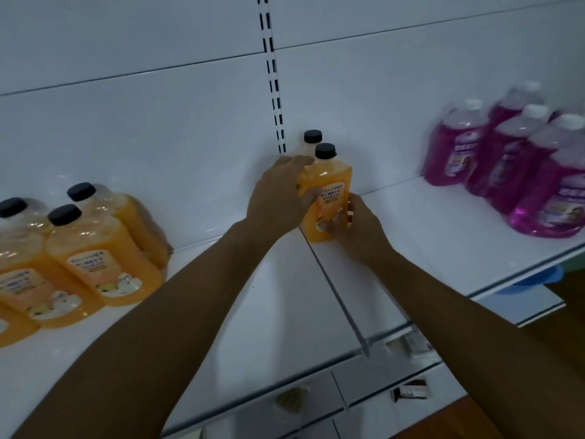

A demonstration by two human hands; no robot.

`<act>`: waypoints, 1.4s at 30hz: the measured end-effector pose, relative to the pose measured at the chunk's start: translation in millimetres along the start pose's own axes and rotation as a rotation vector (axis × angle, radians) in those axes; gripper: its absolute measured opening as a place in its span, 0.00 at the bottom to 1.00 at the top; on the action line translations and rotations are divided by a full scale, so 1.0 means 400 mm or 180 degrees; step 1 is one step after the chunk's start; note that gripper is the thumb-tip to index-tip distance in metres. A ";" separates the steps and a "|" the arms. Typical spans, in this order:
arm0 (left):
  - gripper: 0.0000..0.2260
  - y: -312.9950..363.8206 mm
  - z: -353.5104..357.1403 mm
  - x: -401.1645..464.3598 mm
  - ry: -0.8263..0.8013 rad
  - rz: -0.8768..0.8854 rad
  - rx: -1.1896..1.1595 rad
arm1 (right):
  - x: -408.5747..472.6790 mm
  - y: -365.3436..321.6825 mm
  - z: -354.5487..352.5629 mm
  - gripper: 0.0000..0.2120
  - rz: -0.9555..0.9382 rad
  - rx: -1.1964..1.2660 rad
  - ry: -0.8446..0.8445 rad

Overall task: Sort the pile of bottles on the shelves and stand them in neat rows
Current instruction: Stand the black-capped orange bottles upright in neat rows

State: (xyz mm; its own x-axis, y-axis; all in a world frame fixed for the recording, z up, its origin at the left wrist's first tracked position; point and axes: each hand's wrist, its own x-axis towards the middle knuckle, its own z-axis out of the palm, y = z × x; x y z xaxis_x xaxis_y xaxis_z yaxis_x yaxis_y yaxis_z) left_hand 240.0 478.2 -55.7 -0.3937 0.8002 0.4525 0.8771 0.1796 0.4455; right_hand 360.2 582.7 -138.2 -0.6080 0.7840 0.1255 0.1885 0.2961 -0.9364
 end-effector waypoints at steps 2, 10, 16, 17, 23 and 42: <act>0.21 -0.007 -0.002 -0.011 0.0079 -0.0026 -0.0087 | -0.008 -0.001 0.013 0.29 -0.0194 -0.0032 0.0144; 0.18 -0.038 -0.138 -0.067 0.0298 0.0375 0.0240 | -0.021 -0.053 0.110 0.28 -0.0647 0.0212 0.0216; 0.16 -0.135 -0.283 -0.121 0.0305 0.0256 0.0890 | -0.026 -0.132 0.267 0.26 -0.0858 0.0081 -0.0222; 0.16 -0.155 -0.302 -0.133 0.0241 0.0166 0.1039 | -0.028 -0.143 0.294 0.27 -0.0845 -0.0009 -0.0302; 0.10 -0.247 -0.383 -0.191 0.0167 -0.0314 0.2408 | -0.042 -0.183 0.446 0.23 -0.0914 -0.0321 -0.0491; 0.12 -0.293 -0.371 -0.185 0.0106 -0.0627 0.3031 | -0.023 -0.171 0.548 0.29 -0.0833 -0.0701 -0.0375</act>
State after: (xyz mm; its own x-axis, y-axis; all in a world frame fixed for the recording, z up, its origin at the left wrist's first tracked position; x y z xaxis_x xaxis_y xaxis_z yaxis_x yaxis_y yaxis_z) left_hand 125.5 312.9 -26.8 -0.5519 0.6922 0.4650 0.6442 0.7080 -0.2893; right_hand 183.8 435.7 -147.0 -0.7400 0.6016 0.3008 0.1686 0.5989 -0.7829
